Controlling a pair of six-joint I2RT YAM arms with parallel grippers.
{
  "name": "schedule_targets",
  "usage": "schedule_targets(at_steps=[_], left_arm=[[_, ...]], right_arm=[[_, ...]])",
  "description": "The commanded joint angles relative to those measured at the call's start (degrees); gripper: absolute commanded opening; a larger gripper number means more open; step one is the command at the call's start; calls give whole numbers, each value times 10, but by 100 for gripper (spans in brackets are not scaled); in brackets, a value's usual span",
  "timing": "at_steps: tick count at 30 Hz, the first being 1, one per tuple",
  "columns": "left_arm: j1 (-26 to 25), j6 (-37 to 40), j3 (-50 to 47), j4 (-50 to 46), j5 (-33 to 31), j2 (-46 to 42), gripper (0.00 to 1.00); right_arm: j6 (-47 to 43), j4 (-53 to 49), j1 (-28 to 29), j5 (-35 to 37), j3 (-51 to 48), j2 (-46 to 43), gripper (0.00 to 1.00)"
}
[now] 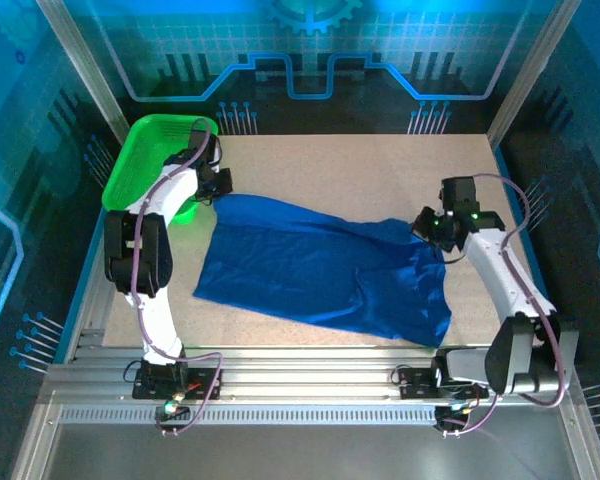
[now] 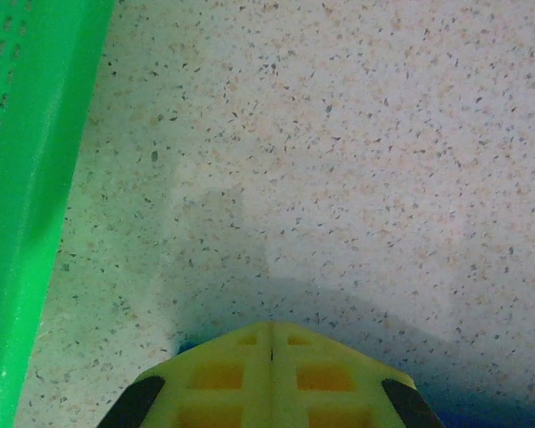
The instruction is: Fold and stack the t-shirts
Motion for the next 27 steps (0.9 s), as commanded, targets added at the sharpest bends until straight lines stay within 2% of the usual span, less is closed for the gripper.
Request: schedule_targets(at_steps=[1,8,16,27], left_arm=[[7,25,-20,7,-23,-35,0],[7,49,-47,12,-44,-60,0],[7,58,-86,10,-58,-73,0],[2,29,-180,12,-65,-105,0]], right_arm=[[22,-46,-10,14,-25,-45,0],[44,-85,-39,21,-57,-109,0],[92,-131,-42,33,-97,-171,0],[117,-152,-42,47,-156,-191,0]])
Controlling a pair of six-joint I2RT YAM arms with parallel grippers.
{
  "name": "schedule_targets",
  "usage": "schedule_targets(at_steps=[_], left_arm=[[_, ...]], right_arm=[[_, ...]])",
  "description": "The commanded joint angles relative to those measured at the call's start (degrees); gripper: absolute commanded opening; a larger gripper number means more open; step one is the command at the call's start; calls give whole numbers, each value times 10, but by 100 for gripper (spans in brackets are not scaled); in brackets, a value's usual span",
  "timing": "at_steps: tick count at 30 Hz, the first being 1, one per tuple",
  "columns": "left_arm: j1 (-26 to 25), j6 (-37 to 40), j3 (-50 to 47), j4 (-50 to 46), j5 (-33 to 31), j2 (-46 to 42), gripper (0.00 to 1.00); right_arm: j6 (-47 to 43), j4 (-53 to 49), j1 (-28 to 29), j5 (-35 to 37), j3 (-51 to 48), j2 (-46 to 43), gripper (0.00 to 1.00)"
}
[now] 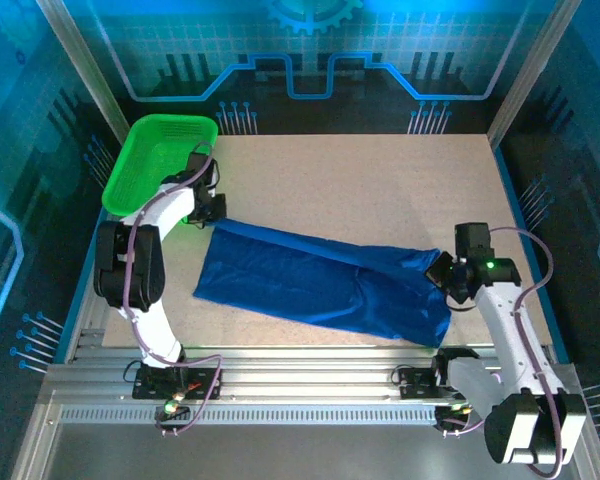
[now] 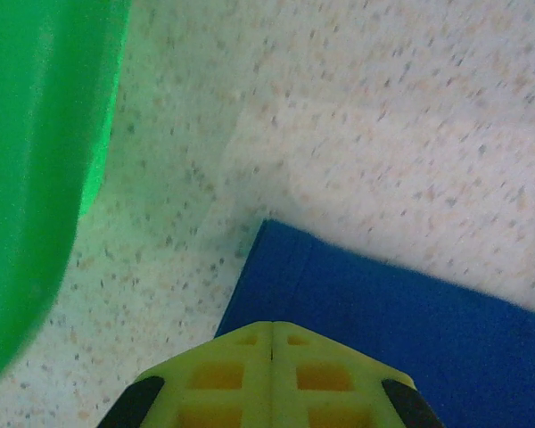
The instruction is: Fold and stack the t-shirts
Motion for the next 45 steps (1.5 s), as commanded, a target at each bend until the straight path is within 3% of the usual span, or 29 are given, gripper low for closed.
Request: schedule_targets(at_steps=[1,7,10,11,13,17,19,22,27,31,36,45], left_arm=[[1,-16,-31,-3,-19,-29,0],[-14,-39,-72,-14,-44,-29,1],[-16,-57,-76,-24,-54,-13,9],[-17,-63,-75,-29,-59,-7,15],[-18,-75,-75,-34,-63,-6,37],[-24,-114,-81,-29,-63,-53,64],[-28,-143,-69,-39,-47,-81,67],[-56,-170,-53,-35,-28,-126,69],[-130,-176,-73,52,59,-182,77],[-190,-163,-95,108,118,-198,79],[-239,-154,-123,115,126,-239,79],[-248,-166,-165,51,91,-360,86]], right_arm=[[17,-17,-6,16,-18,-4,0],[26,-2,-7,13,-49,-1,0],[31,11,-7,6,-66,6,3],[32,13,-7,6,-70,10,8],[28,13,-7,7,-69,17,21],[8,-5,-9,19,-46,12,48],[-2,-9,-9,19,-30,2,58],[-35,19,-7,-22,-18,-4,64],[-102,100,32,-128,-7,61,66],[-154,126,92,-126,33,160,61],[-189,139,126,-86,74,267,50],[-220,153,139,-51,146,389,37]])
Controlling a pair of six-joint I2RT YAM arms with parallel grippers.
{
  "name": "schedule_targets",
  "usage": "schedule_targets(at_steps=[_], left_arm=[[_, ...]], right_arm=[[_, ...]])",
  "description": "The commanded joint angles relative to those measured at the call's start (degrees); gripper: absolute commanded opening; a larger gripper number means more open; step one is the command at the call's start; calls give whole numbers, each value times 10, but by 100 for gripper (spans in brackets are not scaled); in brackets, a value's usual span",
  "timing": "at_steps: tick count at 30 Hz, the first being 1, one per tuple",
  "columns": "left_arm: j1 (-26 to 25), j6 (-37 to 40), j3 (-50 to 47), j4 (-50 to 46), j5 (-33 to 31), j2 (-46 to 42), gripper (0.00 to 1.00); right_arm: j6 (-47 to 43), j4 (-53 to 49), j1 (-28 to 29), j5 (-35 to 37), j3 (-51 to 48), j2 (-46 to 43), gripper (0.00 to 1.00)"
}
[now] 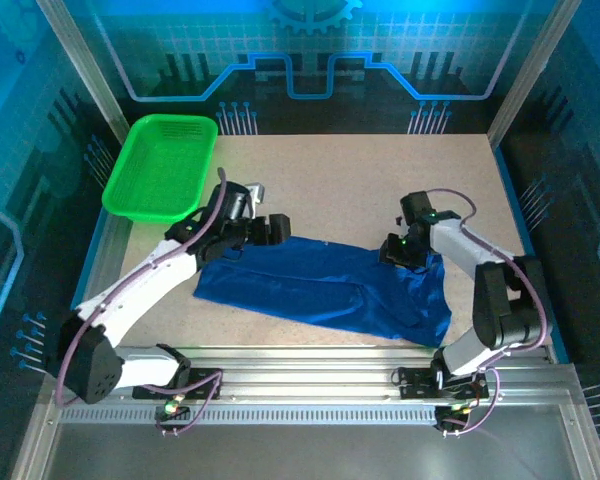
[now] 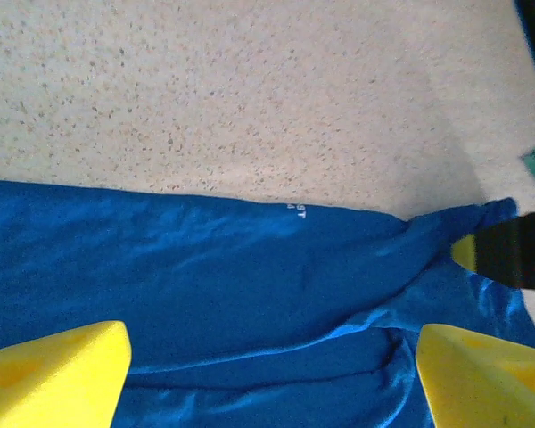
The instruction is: Fold and stack the t-shirts
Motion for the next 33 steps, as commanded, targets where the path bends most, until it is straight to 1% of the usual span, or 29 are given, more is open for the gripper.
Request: schedule_targets(at_steps=[1,6,10,11,14,15,19,24,26,27,28,30,31,33], left_arm=[[-1,-2,-13,-48,-25,-49,88],[2,-4,-32,-93,-59,-104,90],[20,-10,-49,-110,-75,-134,90],[25,-11,-52,-112,-76,-139,90],[38,-9,-61,-118,-78,-151,90],[41,-8,-63,-123,-79,-154,90],[50,-3,-72,-127,-85,-157,90],[57,-5,-86,-110,-84,-153,90],[59,-5,-92,-101,-81,-148,90],[59,-6,-95,-96,-79,-144,90],[60,-9,-96,-93,-77,-141,90],[60,-7,-93,-85,-63,-130,90],[60,-7,-90,-85,-59,-126,90],[60,-8,-85,-86,-60,-123,91]], right_arm=[[-22,6,12,8,20,26,36],[-18,13,16,12,15,40,26],[-12,10,20,13,16,37,12],[-10,10,22,13,14,33,11],[-11,6,31,11,6,14,1],[-10,4,33,9,1,5,0],[-1,-1,44,0,-18,-36,0],[9,-23,61,-7,-29,-86,0],[10,-29,64,1,-34,-100,0],[15,-37,62,20,-35,-101,6],[15,-38,57,28,-35,-99,14],[8,-41,42,37,-29,-85,37],[1,-42,39,46,-25,-75,41],[-18,-39,34,51,-13,-47,44]])
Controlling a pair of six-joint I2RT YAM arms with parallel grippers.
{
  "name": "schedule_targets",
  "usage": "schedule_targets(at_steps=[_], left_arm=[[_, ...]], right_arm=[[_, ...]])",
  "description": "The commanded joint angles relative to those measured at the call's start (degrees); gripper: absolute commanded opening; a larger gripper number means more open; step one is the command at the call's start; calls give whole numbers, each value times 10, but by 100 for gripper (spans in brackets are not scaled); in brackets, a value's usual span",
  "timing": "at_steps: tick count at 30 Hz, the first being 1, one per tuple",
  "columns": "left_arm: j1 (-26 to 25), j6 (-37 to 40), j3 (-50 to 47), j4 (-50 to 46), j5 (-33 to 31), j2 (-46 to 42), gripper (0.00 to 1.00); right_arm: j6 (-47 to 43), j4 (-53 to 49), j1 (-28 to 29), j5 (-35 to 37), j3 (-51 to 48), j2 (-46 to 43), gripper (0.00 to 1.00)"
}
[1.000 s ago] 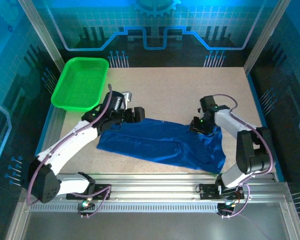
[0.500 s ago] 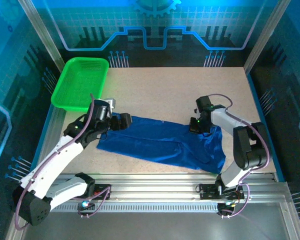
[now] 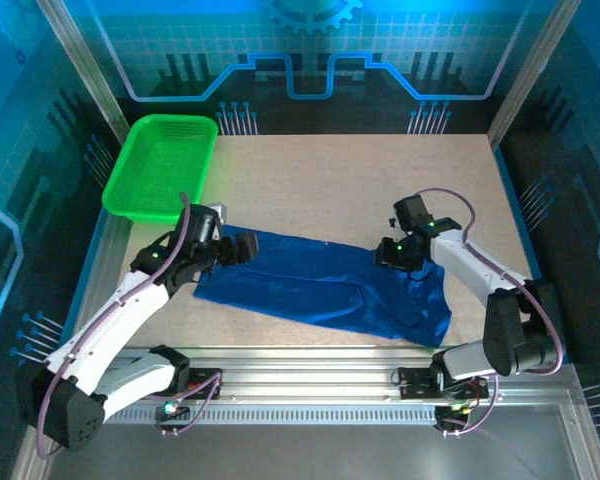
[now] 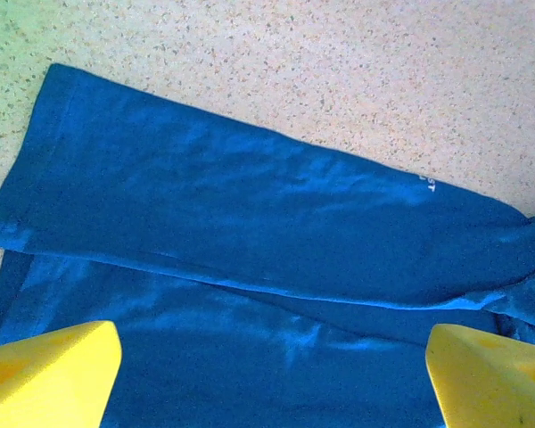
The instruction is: Fold and stack the t-shirts
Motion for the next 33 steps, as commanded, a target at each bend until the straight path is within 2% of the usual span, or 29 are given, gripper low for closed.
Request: schedule_targets(at_steps=[1,8,14,23,29,33], left_arm=[[4,-7,6,13,11,4,91],[4,10,20,-2,11,-12,92],[4,17,30,-14,3,-25,93],[5,23,22,-12,-3,-22,93],[5,19,16,2,6,-9,93],[5,17,13,6,8,-3,93]], right_arm=[[-27,-14,-9,20,18,42,45],[-42,16,-9,21,30,105,42],[-40,16,-6,23,31,91,18],[-40,-9,2,-4,4,-1,4],[-30,-23,30,-32,-20,-53,3],[-6,-40,72,-48,-30,-83,4]])
